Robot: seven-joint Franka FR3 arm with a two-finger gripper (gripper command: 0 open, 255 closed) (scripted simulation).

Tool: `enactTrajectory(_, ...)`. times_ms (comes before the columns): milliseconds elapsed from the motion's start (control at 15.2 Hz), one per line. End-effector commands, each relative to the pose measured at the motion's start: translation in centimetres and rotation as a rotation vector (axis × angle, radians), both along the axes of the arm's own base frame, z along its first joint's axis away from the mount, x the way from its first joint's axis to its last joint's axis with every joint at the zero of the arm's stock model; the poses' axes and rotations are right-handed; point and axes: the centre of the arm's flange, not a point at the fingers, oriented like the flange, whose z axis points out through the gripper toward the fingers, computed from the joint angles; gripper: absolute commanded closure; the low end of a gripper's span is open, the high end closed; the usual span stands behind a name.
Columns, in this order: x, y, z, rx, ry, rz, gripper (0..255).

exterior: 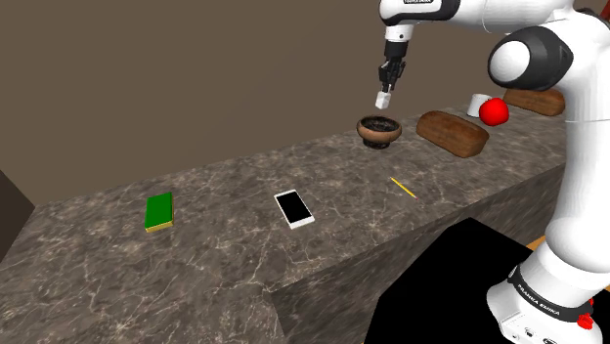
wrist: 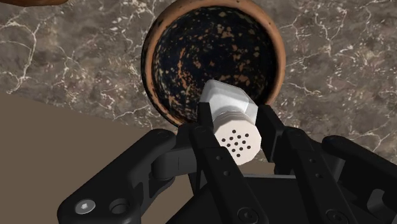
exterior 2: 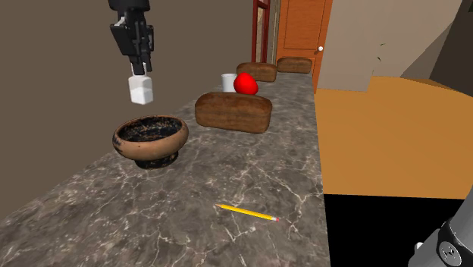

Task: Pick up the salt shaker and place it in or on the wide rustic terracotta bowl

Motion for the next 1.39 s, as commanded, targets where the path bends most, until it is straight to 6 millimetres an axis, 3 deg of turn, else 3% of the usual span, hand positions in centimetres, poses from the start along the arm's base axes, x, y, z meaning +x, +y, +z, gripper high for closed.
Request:
enactTrajectory(0, 0.0, 0.0, -1.0, 0.0, -0.001, 0.0, 255)
enactTrajectory(660, 0.0, 0.0, -6.4, 0.0, -0.001, 0.0, 255)
enactTrajectory(1188, 0.0, 0.0, -6.4, 0.0, -0.001, 0.0, 255)
enactTrajectory(1254, 0.0, 0.0, -6.4, 0.0, -0.001, 0.0, 0)
enactTrajectory(1320, 0.0, 0.0, -6.4, 0.0, -0.001, 0.0, 0)
